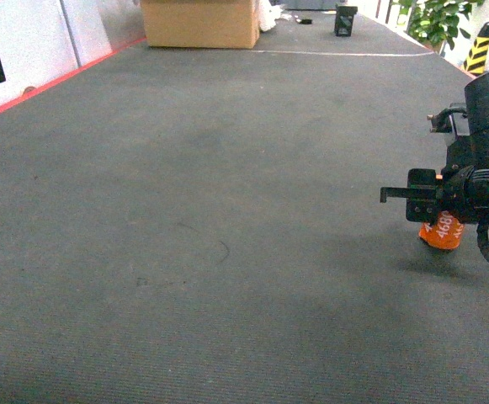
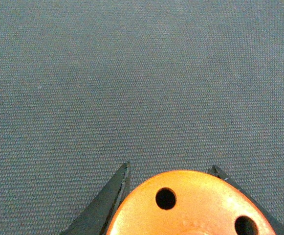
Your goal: Sort blue parts and orange caps into right shelf containers
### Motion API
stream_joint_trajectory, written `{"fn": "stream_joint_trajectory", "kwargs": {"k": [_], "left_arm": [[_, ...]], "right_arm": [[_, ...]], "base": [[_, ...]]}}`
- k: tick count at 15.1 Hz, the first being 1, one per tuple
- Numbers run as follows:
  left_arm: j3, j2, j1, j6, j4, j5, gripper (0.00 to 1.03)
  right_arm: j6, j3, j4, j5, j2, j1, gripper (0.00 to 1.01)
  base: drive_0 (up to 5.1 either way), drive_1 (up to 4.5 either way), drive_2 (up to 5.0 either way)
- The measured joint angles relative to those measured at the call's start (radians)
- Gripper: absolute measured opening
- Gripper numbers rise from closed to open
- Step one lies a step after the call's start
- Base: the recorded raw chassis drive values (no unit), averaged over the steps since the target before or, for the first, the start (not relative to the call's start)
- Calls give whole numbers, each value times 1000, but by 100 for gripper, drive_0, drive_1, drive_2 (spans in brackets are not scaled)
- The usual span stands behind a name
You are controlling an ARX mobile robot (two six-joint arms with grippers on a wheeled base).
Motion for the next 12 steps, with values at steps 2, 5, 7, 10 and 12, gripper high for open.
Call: {"fn": "stream_joint_trajectory", "kwargs": {"k": [2, 5, 7, 10, 12], "left_arm": [[0, 0, 0, 0, 0, 0, 41], [0, 0, 0, 0, 0, 0, 41], [0, 0, 0, 0, 0, 0, 41], [0, 0, 0, 0, 0, 0, 41], [0, 0, 0, 0, 0, 0, 41]], "right_arm": [[0, -10, 14, 0, 0, 0, 42], [0, -38, 30, -8, -17, 1, 42], [0, -61, 39, -10, -40, 2, 42], [-5, -87, 53, -11, -96, 8, 42], [-16, -108, 73, -15, -133, 20, 42]], "base": [[0, 0, 0], [0, 0, 0], [0, 0, 0], [0, 0, 0], [0, 0, 0]]}}
